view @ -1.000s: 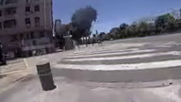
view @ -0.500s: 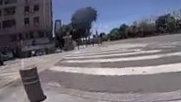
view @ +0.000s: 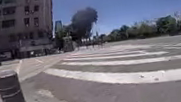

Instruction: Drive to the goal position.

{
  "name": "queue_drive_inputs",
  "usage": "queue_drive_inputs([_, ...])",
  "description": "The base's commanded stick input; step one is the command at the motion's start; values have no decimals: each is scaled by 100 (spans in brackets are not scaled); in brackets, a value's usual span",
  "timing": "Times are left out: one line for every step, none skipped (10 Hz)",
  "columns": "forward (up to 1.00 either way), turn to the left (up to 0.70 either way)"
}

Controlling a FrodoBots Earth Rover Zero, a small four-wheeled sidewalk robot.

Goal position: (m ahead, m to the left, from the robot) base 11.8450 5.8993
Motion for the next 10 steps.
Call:
queue_drive_inputs([70,0])
queue_drive_inputs([70,0])
queue_drive_inputs([70,0])
queue_drive_inputs([70,0])
queue_drive_inputs([70,0])
queue_drive_inputs([70,0])
queue_drive_inputs([70,0])
queue_drive_inputs([70,0])
queue_drive_inputs([70,0])
queue_drive_inputs([70,9])
